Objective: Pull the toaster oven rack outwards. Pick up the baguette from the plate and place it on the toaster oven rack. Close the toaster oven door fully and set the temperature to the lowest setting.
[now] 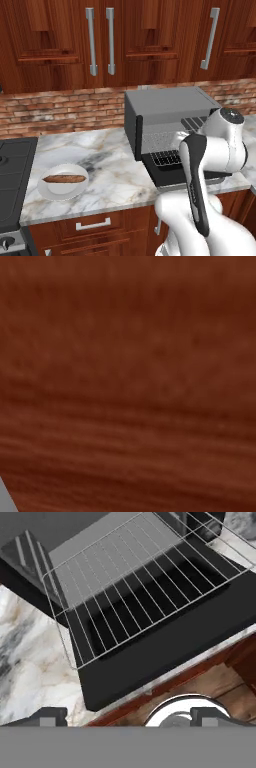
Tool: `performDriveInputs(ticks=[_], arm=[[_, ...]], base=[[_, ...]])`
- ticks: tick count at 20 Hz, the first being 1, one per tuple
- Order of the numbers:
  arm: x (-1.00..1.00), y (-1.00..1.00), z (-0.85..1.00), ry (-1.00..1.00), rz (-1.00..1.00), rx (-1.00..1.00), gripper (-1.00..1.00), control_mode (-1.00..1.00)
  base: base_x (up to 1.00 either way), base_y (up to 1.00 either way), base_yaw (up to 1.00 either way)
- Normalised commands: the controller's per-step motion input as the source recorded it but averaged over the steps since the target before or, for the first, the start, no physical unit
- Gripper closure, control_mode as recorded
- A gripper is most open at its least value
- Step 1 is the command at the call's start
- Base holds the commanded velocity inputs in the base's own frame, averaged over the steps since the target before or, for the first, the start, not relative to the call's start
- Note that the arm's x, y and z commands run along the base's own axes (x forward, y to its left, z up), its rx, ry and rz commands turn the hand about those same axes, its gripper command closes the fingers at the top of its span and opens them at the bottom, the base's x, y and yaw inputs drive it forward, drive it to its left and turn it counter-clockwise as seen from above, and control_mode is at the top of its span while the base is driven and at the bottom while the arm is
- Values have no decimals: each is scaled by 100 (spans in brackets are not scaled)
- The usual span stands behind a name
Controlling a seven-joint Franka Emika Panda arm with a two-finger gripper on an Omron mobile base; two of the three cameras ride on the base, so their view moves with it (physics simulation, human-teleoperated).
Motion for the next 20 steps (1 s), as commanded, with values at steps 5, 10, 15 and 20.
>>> performDriveInputs(ticks=[5, 10, 15, 20], arm=[[-26, 100, 22, -5, 34, -14, -100, -100], [6, 100, 5, -4, 31, -10, -100, -100], [34, 93, 0, -1, 19, -2, -100, -100], [44, 91, 0, 2, 11, 0, -100, -100]], base=[[0, 0, 0], [0, 0, 0], [0, 0, 0], [0, 0, 0]])
